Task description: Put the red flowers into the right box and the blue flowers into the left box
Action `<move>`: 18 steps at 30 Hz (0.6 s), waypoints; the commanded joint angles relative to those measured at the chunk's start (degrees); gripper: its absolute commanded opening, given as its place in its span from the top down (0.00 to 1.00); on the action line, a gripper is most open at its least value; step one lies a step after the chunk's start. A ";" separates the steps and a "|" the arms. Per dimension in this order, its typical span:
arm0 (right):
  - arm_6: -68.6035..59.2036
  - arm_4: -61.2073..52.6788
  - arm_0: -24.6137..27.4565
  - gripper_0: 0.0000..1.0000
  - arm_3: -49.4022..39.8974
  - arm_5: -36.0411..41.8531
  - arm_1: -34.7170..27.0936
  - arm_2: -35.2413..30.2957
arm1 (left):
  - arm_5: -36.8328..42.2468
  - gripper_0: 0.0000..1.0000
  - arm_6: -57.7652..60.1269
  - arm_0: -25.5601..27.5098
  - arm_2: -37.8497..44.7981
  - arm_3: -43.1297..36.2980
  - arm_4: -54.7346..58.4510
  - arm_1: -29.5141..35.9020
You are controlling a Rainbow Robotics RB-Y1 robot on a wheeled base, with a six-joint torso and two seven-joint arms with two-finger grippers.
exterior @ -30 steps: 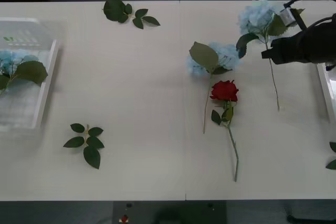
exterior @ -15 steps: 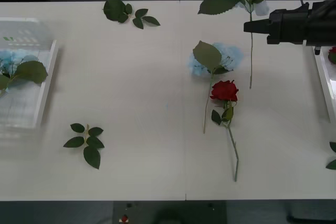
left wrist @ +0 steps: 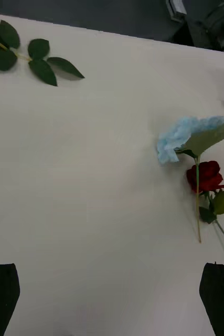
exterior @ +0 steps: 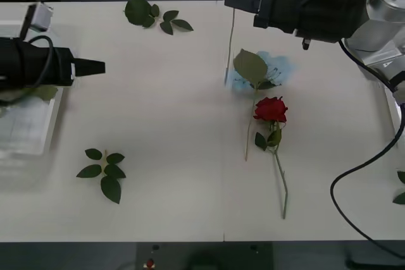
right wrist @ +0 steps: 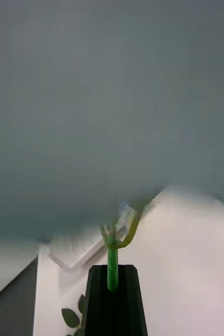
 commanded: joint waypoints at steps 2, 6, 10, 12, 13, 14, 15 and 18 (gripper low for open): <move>-1.77 -0.74 -2.22 1.00 -1.26 -1.95 4.27 0.07 | -7.21 0.00 -9.31 0.09 -2.78 -1.12 0.89 -7.69; -1.95 -0.74 -2.13 1.00 -1.26 -3.18 6.55 0.42 | -7.56 0.00 -14.85 0.88 -3.22 -1.12 1.77 -13.14; -2.03 -0.74 -2.30 1.00 -1.26 -4.59 8.49 0.42 | -7.64 0.00 -20.74 1.23 -3.22 -1.12 1.60 -20.96; -2.12 -0.74 -2.30 1.00 -1.26 -5.38 9.10 0.42 | -8.08 0.00 -22.50 0.88 -3.30 -1.12 0.63 -24.12; -2.21 -0.74 -2.30 1.00 -1.18 -5.64 9.45 0.42 | -8.17 0.00 -23.37 0.70 -3.30 -1.12 0.01 -25.62; -2.21 -0.74 -2.30 1.00 -1.26 -5.73 9.54 0.42 | -8.17 0.00 -23.81 0.62 -3.30 -1.12 -0.25 -26.32; -2.30 -0.74 -2.30 1.00 -1.18 -6.00 9.72 0.42 | -8.17 0.00 -24.69 0.26 -3.30 -1.12 -0.95 -27.46; -2.38 -0.74 -2.30 1.00 -1.18 -6.08 9.81 0.42 | -8.17 0.00 -26.54 -0.26 -3.30 -1.12 -1.74 -29.66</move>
